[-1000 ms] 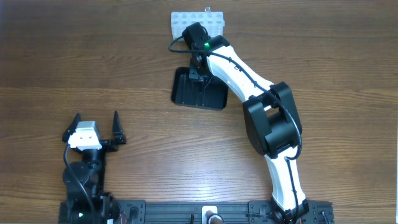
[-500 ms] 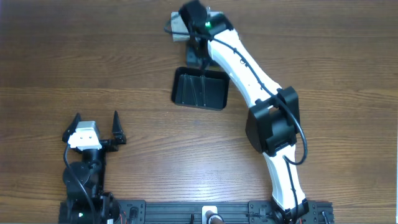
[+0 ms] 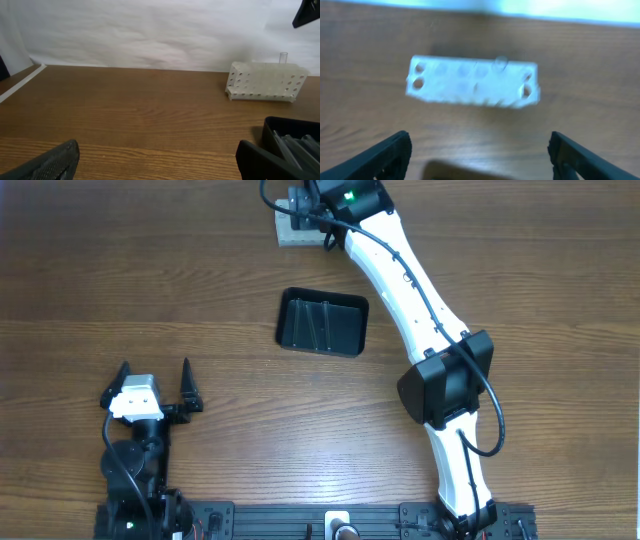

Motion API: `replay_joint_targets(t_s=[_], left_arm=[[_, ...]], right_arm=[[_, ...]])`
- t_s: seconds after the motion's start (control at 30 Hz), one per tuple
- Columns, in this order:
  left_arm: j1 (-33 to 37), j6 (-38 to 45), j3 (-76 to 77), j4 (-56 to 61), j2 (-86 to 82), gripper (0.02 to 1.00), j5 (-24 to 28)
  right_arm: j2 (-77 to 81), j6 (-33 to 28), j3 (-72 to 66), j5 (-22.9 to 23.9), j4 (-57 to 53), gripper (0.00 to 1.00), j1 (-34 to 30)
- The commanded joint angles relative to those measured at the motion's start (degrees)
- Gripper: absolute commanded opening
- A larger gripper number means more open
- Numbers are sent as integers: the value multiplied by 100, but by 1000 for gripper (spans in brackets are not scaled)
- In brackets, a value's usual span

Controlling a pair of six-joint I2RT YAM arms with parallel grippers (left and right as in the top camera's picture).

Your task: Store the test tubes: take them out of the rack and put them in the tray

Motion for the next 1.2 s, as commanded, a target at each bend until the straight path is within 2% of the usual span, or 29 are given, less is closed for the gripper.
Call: replay_joint_targets(t_s=[0.03,0.33,0.57,1.2], left_arm=[[26,85,-24,-20,-46,998,76],[26,85,-24,-20,-46,998,76],[26,85,-24,-20,-46,1000,76],[26,85,-24,-20,-46,998,76]], right_arm=[[50,-363,61,566,365,912,-203],[601,-903,31,573,1126,961,-361],[1003,-1099,31,568,1543,958,-358],[1394,-1207,31,549,2004,930,-374]])
